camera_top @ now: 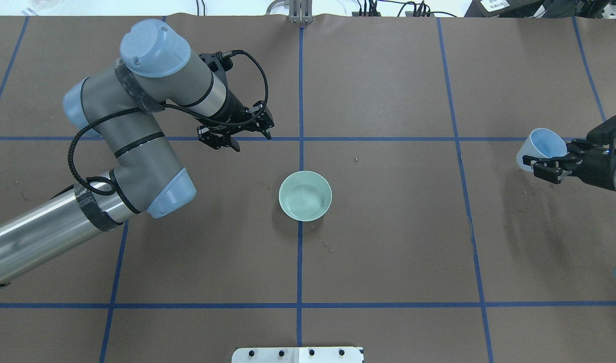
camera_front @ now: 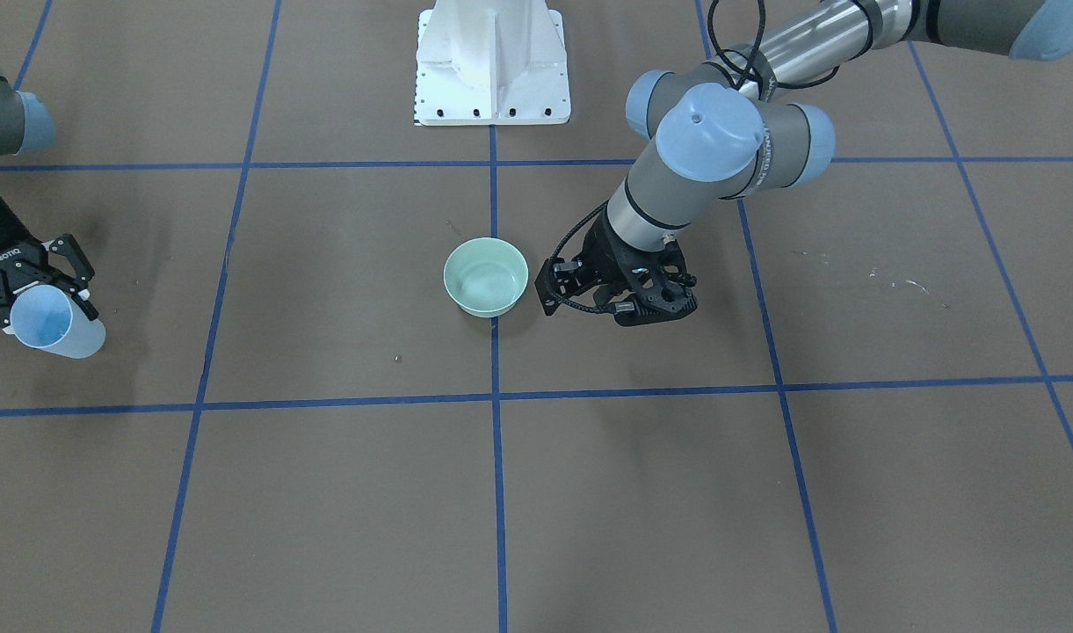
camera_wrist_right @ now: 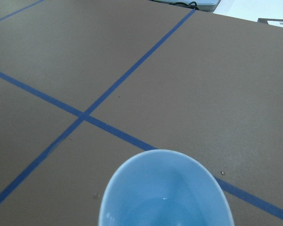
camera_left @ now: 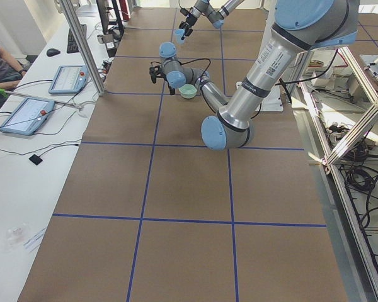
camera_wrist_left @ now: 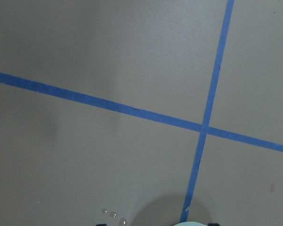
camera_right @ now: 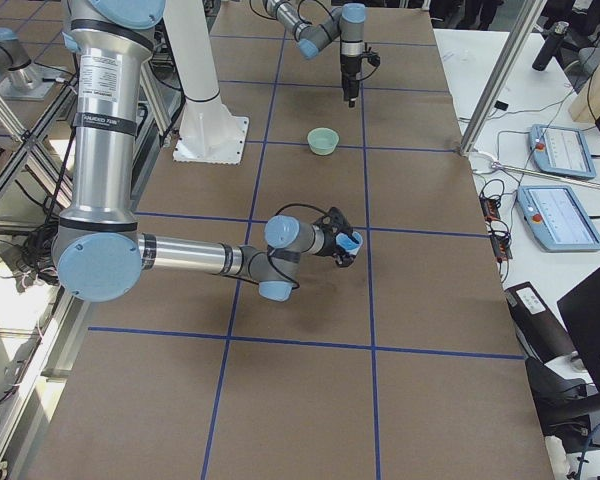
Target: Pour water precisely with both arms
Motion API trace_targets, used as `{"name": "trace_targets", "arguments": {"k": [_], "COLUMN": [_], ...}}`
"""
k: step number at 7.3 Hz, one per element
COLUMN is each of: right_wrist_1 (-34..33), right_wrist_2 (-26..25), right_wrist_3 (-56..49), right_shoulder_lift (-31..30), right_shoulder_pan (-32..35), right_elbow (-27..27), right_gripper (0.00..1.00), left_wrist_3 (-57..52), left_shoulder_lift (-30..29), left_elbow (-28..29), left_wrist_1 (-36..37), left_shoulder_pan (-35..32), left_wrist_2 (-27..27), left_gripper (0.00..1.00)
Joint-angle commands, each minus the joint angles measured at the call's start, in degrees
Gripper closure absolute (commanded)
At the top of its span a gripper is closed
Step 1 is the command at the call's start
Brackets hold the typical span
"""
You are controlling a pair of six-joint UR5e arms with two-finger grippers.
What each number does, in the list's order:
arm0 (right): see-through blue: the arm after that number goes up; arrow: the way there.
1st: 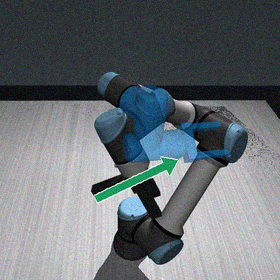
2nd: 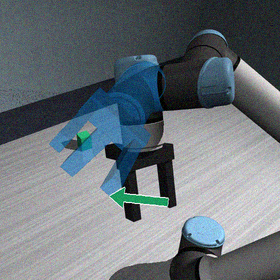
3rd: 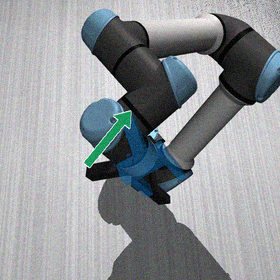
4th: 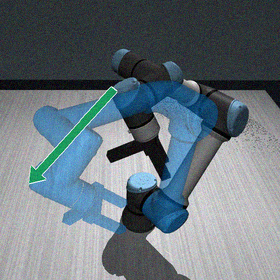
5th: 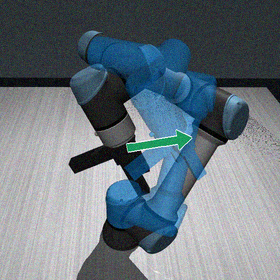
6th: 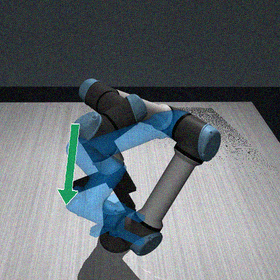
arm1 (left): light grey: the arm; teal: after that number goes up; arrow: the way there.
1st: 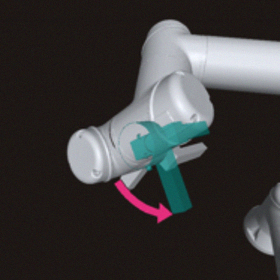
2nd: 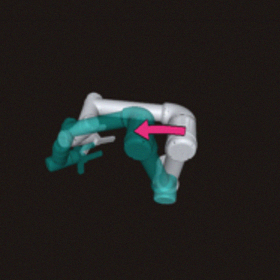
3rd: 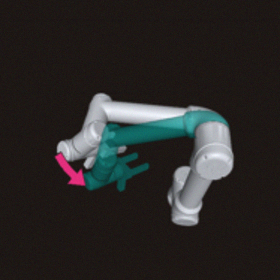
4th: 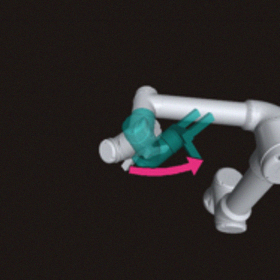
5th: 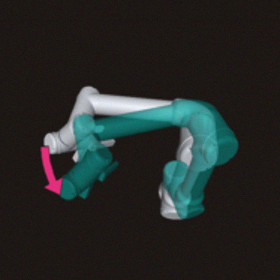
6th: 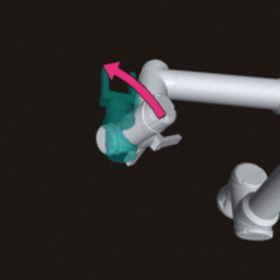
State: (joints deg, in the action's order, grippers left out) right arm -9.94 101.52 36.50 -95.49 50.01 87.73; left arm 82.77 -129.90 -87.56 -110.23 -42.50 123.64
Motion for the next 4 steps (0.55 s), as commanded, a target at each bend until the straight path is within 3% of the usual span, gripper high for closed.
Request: {"name": "trace_targets", "arguments": {"k": [1, 4], "right_wrist_1": [-19.9, -36.1], "right_wrist_2": [-0.1, -2.8], "right_wrist_3": [0.1, 0.1], "right_shoulder_lift": [6.8, 16.4], "right_shoulder_pan": [-0.7, -7.3], "right_elbow": [10.1, 13.2], "right_gripper": [1.0, 1.0], "left_wrist_3": [-2.2, -10.9], "left_shoulder_lift": [1.2, 8.6], "left_elbow": [-0.2, -3.7], "left_wrist_1": [-0.1, -0.1], "left_shoulder_pan": [-2.7, -7.8], "left_wrist_2": [2.6, 8.0], "left_gripper": [0.21, 0.19]}}
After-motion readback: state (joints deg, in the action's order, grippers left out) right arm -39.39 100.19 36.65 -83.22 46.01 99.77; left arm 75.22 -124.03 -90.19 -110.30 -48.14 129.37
